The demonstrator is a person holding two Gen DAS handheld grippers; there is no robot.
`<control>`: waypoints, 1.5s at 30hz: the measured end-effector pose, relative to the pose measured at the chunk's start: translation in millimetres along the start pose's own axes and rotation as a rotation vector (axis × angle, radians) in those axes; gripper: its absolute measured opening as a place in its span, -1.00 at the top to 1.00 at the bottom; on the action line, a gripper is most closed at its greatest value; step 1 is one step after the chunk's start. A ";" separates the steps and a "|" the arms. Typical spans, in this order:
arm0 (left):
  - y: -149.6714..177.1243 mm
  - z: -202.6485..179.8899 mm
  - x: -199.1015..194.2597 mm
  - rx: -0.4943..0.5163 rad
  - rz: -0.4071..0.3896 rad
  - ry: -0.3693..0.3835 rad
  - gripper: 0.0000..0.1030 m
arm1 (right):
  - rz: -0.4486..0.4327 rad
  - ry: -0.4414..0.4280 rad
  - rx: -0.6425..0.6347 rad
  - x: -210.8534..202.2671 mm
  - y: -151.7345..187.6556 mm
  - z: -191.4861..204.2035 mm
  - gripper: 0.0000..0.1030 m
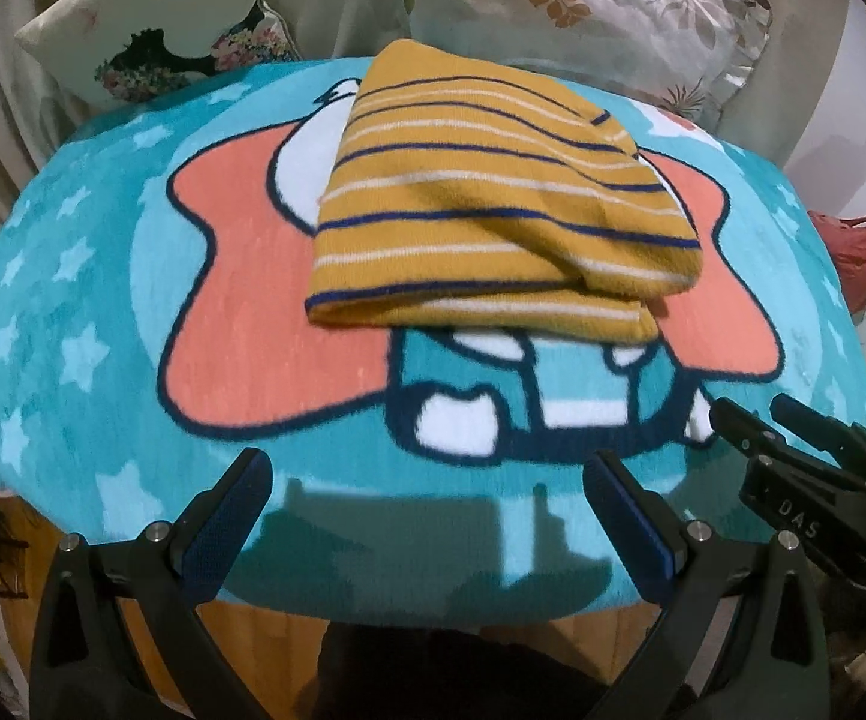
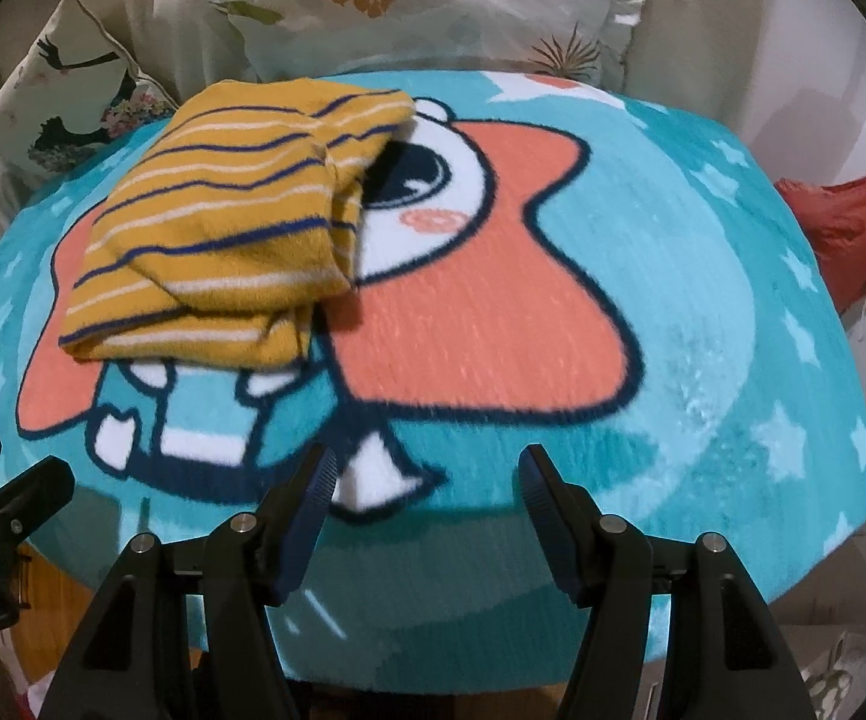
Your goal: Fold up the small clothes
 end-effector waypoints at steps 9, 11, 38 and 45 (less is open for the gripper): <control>9.3 5.9 -12.8 -0.017 -0.025 -0.010 -1.00 | -0.032 -0.017 -0.033 -13.8 9.6 12.1 -0.33; 10.6 8.7 -15.5 -0.025 -0.031 -0.013 -1.00 | -0.036 -0.024 -0.041 -15.5 10.1 16.0 -0.34; -3.3 6.3 -16.9 -0.010 -0.028 -0.022 -1.00 | -0.053 -0.055 -0.087 -18.3 2.8 30.2 -0.39; -10.3 2.9 -12.2 -0.005 -0.019 -0.021 -1.00 | -0.047 -0.050 -0.077 -13.6 -3.6 23.5 -0.41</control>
Point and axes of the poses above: each gripper's, at about its wrist camera, not at the fingertips, and x roughly the way its jaws point, z to its left, y to its underside, the point moved 4 cm from there along x, roughly the way its jaws point, and after that the axes turned 15 degrees about x, right-handed, at the moved point
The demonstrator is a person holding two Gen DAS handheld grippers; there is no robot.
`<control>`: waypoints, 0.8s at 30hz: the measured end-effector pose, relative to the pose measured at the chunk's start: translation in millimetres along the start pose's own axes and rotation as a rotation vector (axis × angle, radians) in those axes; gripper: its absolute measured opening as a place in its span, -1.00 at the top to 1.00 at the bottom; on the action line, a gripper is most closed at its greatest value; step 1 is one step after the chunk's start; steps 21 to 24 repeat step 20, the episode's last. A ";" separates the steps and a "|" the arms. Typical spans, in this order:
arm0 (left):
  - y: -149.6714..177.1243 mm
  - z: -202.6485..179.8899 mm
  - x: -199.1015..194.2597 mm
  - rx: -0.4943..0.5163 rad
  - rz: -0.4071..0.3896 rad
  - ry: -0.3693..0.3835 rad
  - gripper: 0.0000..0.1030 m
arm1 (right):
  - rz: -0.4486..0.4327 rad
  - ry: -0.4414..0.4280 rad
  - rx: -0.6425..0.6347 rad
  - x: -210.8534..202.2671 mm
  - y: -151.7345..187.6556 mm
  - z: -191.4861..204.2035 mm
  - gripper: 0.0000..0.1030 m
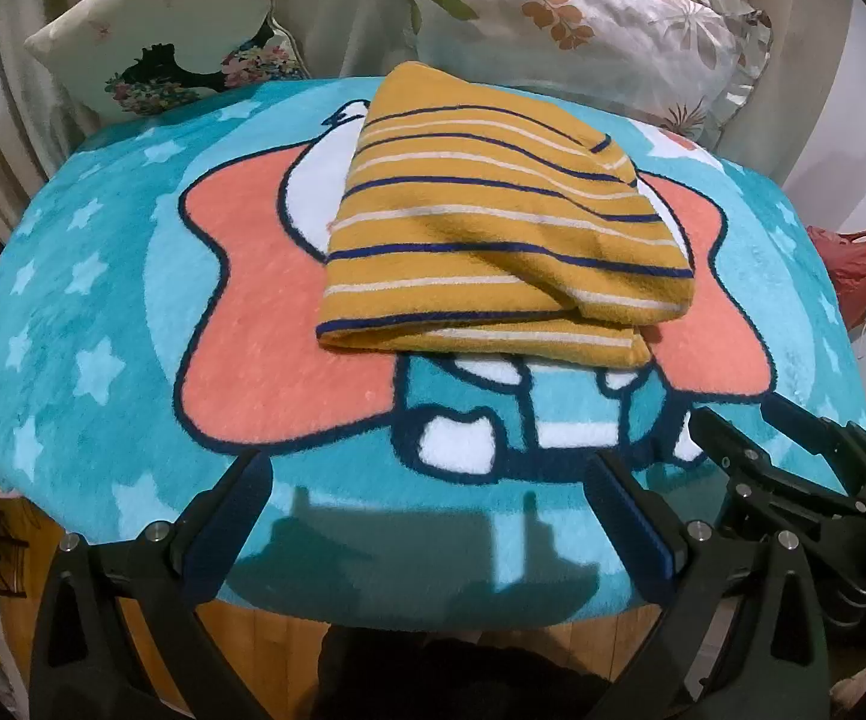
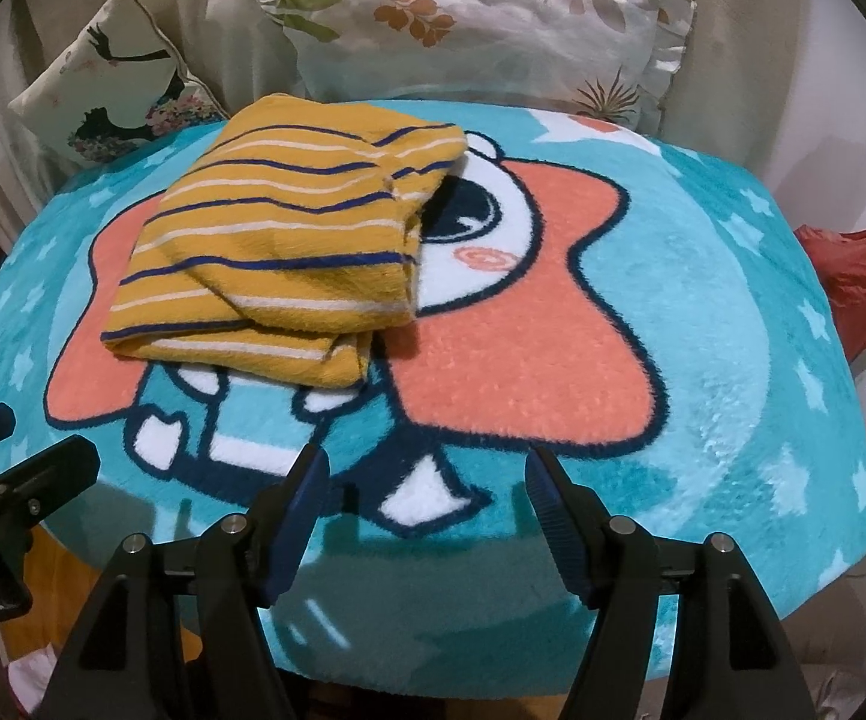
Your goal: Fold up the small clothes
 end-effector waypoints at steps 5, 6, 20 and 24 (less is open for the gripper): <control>-3.6 -1.4 3.3 -0.002 0.006 -0.001 -1.00 | 0.002 0.000 -0.008 3.5 -3.4 -0.2 -0.41; -4.3 -1.2 4.0 -0.003 0.007 -0.001 -1.00 | 0.004 0.000 -0.008 4.5 -3.7 -0.1 -0.41; -15.7 1.2 15.8 -0.013 0.020 -0.002 -1.00 | 0.018 -0.003 -0.020 18.6 -15.1 4.5 -0.42; -15.7 1.2 15.8 -0.013 0.020 -0.002 -1.00 | 0.018 -0.003 -0.020 18.6 -15.1 4.5 -0.42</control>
Point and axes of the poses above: each gripper's, at about its wrist camera, not at the fingertips, and x roughly the way its jaws point, z to its left, y to its underside, the point moved 4 cm from there along x, roughly the way its jaws point, and after that the axes turned 15 degrees about x, right-handed, at the moved point
